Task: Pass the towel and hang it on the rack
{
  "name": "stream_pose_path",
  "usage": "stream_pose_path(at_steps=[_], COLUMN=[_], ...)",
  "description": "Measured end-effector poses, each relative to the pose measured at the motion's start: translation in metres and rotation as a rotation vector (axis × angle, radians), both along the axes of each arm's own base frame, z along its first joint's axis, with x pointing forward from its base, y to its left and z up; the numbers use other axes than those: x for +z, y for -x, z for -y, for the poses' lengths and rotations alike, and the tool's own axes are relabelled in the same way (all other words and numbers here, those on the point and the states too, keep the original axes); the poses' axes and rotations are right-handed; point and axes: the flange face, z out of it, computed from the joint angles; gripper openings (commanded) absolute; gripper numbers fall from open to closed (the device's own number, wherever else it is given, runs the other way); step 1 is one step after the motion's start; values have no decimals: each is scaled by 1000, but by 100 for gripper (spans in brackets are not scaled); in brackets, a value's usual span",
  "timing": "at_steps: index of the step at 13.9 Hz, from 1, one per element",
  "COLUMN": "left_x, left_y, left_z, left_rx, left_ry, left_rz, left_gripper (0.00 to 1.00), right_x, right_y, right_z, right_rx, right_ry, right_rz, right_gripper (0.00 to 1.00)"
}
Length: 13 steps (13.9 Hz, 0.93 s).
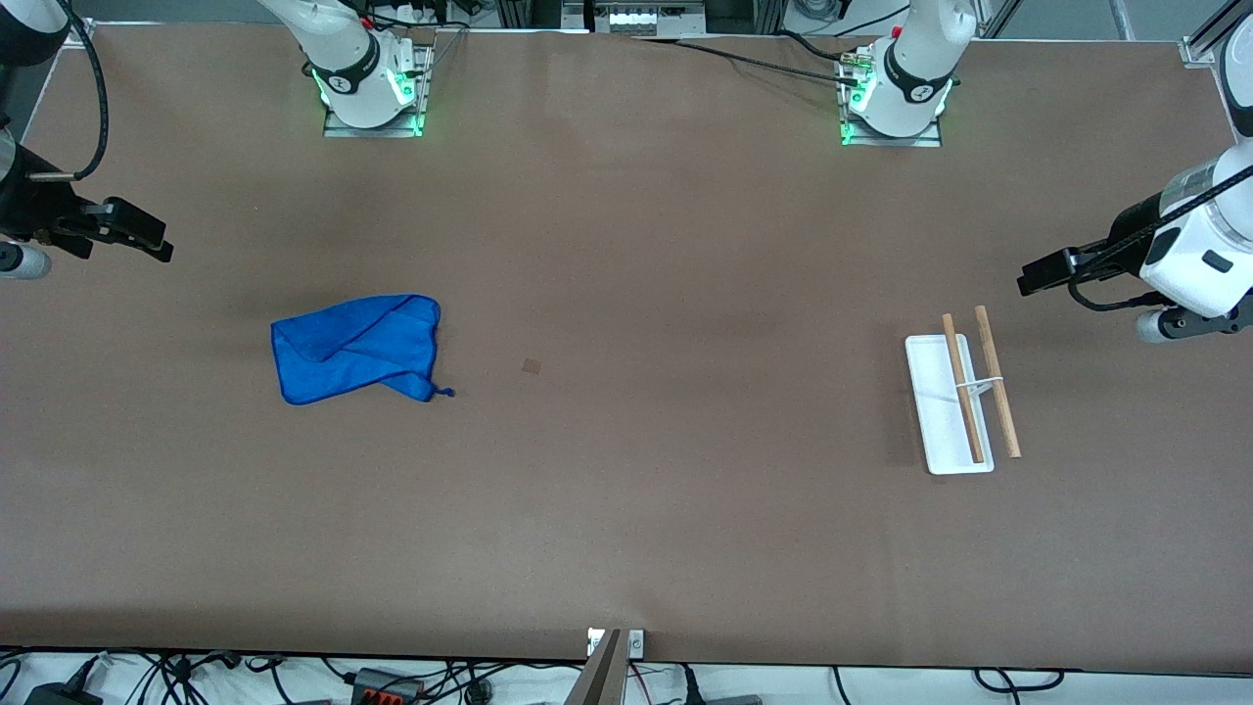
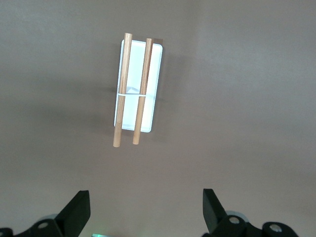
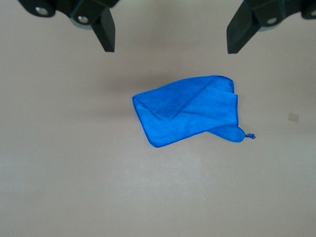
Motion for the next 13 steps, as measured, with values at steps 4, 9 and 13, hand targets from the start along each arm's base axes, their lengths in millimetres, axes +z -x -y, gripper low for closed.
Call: stream_pose_path(at_steps=[4, 9, 13], left_x=[0, 0, 0], left_y=[0, 0, 0], left_z=[-1, -2, -1], left_rx=[1, 3, 2], left_ry=[0, 0, 0], left_rz=[0, 0, 0], left_gripper=[100, 100, 100], right_x=[0, -1, -44], right_y=[0, 0, -14], right_z=[0, 0, 0], right_rx=[7, 13, 14], right_ry=[0, 0, -3], right_rz=[0, -2, -79], right_gripper=[100, 100, 100])
